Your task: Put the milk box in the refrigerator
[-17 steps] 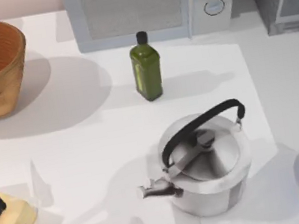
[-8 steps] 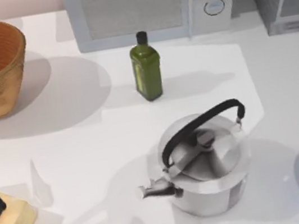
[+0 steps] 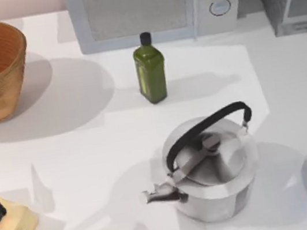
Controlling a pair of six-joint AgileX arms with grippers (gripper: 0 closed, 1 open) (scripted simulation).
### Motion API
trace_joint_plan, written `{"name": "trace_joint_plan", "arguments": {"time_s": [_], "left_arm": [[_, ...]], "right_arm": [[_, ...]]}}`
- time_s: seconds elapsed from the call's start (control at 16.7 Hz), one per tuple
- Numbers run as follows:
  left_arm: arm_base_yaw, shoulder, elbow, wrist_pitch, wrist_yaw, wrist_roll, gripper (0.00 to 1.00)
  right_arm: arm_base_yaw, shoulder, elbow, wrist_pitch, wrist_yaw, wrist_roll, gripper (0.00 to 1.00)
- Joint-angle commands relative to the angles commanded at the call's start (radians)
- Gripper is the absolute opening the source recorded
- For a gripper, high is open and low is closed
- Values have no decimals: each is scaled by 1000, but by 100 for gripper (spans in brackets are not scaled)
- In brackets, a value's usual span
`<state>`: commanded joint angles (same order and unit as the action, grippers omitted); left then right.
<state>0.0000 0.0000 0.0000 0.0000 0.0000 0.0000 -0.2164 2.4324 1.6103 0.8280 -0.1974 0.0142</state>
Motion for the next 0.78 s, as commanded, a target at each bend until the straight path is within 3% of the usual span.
{"name": "trace_joint_plan", "arguments": {"time_s": [0.72,0.78], "left_arm": [[0,0,0,0,0,0,100],[0,0,0,0,0,0,100]], "right_arm": [[0,0,0,0,0,0,98],[0,0,0,0,0,0,100]]}}
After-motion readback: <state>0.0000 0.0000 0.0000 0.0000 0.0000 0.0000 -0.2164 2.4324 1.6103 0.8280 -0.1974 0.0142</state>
